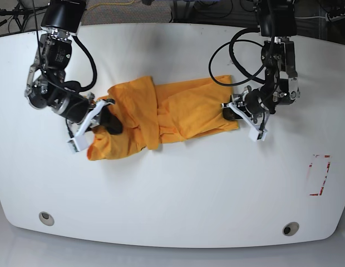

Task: Fold the T-shirt properly
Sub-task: 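Push both grippers toward each other, bunching the strip into a bundle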

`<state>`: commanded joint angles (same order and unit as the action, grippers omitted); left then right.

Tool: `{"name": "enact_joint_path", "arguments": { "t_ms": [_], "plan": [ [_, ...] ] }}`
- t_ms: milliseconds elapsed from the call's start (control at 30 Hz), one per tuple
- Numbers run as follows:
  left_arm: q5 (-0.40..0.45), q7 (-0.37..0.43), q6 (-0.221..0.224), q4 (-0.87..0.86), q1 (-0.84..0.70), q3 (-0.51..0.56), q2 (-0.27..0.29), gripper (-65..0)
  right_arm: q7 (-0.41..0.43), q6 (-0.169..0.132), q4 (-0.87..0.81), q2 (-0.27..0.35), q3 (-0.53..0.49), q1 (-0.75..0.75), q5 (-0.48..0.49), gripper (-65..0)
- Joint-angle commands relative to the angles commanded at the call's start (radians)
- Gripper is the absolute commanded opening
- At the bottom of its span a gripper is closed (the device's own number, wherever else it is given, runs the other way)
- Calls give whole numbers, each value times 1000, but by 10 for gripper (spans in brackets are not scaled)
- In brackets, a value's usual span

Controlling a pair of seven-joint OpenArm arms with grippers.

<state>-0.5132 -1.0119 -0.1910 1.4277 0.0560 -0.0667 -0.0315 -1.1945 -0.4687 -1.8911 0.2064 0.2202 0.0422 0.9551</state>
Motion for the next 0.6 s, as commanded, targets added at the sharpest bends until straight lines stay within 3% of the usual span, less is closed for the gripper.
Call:
{"name": "enact_joint_path", "arguments": {
  "t_ms": [267, 600],
  "plan": [
    [2, 25, 0, -12, 28, 52, 20, -543, 41, -6, -46, -75, -189, 37, -195, -621],
    [2, 25, 0, -17, 26, 54, 35, -543, 147, -2, -35, -91, -391, 32, -391, -620]
  ]
}}
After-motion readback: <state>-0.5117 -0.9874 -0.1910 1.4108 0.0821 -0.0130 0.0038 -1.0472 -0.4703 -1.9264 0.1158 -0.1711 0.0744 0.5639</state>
